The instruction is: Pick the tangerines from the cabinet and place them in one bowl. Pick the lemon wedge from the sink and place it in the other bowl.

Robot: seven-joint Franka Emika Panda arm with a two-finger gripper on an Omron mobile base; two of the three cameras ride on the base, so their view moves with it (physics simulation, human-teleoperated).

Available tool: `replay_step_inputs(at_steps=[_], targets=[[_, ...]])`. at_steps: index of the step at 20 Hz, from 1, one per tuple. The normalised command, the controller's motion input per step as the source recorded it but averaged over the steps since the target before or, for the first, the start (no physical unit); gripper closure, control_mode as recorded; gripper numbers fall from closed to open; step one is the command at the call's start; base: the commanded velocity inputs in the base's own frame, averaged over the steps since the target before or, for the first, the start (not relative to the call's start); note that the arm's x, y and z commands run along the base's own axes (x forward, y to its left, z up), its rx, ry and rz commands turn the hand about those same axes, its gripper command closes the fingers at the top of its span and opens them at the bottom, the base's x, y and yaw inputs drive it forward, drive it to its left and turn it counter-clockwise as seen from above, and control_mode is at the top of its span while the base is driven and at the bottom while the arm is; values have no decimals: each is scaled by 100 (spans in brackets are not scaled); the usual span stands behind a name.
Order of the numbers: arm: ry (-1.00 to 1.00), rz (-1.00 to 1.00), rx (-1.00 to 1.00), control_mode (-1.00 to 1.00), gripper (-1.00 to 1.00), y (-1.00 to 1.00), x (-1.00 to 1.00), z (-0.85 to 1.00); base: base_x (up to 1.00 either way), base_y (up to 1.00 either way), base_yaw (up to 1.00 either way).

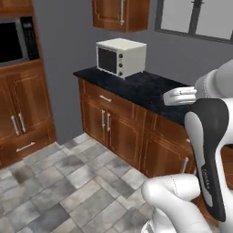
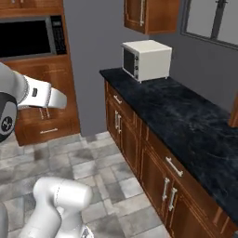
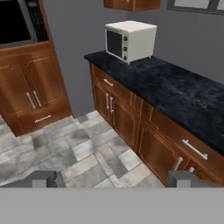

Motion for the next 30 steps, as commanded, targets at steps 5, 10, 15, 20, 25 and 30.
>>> replay_step_inputs(at_steps=[5,10,15,20,25,30], targets=[[0,0,0,100,-100,0,0,0,32,-42,-57],[0,0,0,100,-100,0,0,0,33,-33,-55],[0,0,0,100,-100,0,0,0,41,-4,-51],[0,0,0,100,-100,0,0,0,46,5,-47],[0,0,0,100,-100,0,0,0,70,23,-23],[0,0,0,100,-100,0,0,0,80,20,-10]])
